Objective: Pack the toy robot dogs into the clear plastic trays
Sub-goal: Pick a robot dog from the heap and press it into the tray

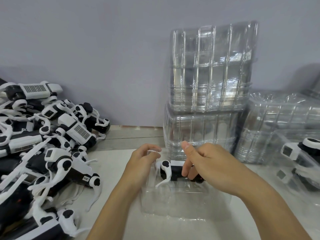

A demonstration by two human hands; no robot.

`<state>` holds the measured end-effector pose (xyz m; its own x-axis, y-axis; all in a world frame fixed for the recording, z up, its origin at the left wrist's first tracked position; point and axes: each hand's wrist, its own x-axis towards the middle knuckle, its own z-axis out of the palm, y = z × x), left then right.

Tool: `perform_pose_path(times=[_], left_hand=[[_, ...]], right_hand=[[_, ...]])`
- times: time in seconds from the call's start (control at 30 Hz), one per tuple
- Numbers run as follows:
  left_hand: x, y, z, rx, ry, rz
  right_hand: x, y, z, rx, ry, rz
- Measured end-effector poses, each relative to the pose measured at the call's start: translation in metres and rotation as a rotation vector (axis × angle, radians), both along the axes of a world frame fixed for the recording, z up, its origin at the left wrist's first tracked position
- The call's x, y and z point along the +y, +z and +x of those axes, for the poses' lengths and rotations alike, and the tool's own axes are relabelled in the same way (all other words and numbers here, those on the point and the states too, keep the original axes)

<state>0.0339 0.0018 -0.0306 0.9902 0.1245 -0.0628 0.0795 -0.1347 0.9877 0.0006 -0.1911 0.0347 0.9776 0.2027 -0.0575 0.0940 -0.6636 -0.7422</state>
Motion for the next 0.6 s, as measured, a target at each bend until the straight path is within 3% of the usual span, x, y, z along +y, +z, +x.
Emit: perform_pose_path(times=[0.3,0.6], left_hand=[[-0.001,0.003,-0.002,-0.006,0.01,0.0],[-0.002,0.005,-0.004,-0.005,0.009,-0.009]], right_hand=[[0.004,-0.006,-0.001,0.094,0.115,0.028],[0.009,-0.011,-0.002,-0.01,0.159,-0.105]])
